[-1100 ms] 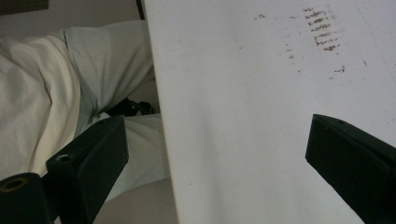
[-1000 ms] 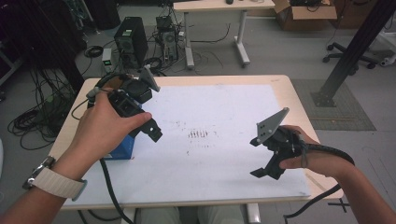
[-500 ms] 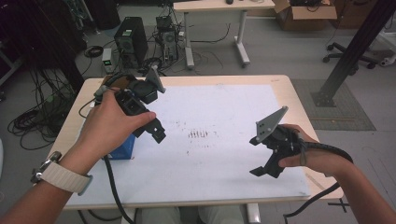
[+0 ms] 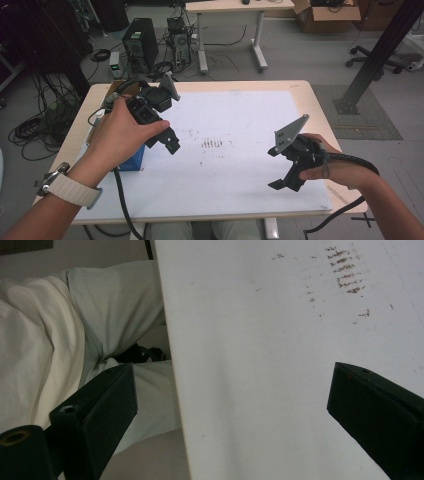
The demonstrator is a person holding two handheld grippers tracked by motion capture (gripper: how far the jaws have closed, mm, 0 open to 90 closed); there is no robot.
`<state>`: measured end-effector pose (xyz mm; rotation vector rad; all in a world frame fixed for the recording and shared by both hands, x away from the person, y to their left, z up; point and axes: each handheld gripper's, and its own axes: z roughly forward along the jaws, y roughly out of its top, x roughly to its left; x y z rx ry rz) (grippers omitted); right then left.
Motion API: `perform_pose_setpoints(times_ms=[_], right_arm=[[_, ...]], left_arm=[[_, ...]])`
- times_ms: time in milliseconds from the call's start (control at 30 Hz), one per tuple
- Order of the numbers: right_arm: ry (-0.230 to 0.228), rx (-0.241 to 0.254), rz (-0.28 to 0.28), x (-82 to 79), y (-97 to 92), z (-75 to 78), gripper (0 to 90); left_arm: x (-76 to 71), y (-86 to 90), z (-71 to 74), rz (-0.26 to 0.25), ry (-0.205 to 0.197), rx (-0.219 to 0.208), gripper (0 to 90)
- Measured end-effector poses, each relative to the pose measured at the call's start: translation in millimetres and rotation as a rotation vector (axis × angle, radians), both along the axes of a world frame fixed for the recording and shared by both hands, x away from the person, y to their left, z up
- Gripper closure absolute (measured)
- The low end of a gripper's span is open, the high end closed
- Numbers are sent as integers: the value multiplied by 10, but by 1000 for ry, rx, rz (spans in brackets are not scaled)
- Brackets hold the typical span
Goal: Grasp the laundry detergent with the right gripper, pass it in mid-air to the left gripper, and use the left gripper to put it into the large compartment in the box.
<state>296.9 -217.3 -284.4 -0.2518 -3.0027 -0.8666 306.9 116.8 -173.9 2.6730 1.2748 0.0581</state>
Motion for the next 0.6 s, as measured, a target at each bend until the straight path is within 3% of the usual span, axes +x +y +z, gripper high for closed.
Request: perform_pose_setpoints(times_ms=[600], right_arm=[[0, 4, -3, 28, -10, -7, 57]], left_arm=[[52, -1, -15, -6, 9, -10, 54]])
